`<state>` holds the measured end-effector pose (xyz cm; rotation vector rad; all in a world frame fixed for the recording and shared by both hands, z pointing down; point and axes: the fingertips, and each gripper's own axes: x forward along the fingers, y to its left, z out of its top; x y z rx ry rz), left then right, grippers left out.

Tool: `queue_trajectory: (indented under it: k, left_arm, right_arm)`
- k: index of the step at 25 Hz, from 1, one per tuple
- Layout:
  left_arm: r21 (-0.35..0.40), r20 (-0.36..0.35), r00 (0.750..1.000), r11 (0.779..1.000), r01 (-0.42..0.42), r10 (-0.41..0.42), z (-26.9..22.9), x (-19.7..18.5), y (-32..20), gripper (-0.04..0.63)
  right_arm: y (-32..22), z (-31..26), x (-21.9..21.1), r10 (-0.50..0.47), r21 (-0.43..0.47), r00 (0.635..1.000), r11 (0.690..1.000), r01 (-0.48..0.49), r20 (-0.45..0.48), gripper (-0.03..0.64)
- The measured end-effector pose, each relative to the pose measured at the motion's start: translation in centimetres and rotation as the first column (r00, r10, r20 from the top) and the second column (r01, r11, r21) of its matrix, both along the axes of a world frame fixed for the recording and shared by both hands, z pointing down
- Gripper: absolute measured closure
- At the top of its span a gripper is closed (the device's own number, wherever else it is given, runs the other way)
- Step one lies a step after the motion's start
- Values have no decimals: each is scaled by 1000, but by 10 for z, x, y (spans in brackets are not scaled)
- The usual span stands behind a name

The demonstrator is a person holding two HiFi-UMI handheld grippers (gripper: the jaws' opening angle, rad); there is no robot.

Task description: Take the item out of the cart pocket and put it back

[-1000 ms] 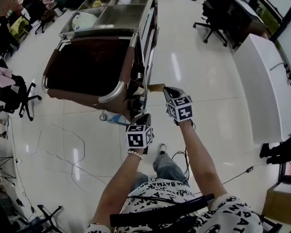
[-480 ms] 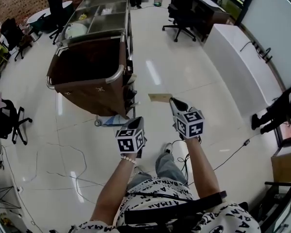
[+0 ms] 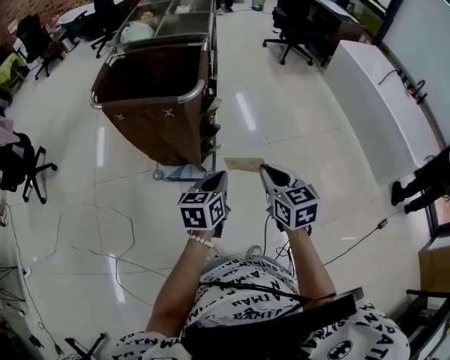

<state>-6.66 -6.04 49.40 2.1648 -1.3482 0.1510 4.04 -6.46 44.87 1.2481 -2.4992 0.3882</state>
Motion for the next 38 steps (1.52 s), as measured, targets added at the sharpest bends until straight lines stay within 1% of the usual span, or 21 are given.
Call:
queue_trajectory:
  k: [5,8,11,14,20,26,32,35,38]
  left_arm:
    - [23,0,999,999,46,-46,-14,3,7,592]
    - [23,0,998,997,67,-67,-18,9,11,592]
    - [21,15,997,997,75,-76,-17,14,15,592]
    - [12,35,997,997,74,-75,-12,19,18,592]
    - [15,26,998,998,59,-60,-14,29,19,592]
    - [24,34,999,999,38,-39,-16,38,21,592]
    - [33,37,999,999,31,-32,-18,37,23,592]
    - [20,32,999,999,38,-38,-15,35,23,592]
    - [4,12,999,999,43,-43,-12,32,23,592]
  right_arm:
    - [12,6,-6,-62,-7,998,998,62,4,589]
    - [12,0,3,-70,4,998,998,70,8,589]
    - [12,-1,12,-71,9,997,997,71,19,589]
    - [15,-1,18,-76,8,997,997,76,25,591]
    - [19,-5,26,-74,12,997,997,73,29,589]
    - [23,-9,32,-67,19,997,998,67,32,591]
    - [26,-10,31,-67,21,997,998,66,34,591]
    - [25,-11,31,-62,22,997,998,61,35,591]
    - [24,-13,30,-56,22,998,998,55,38,591]
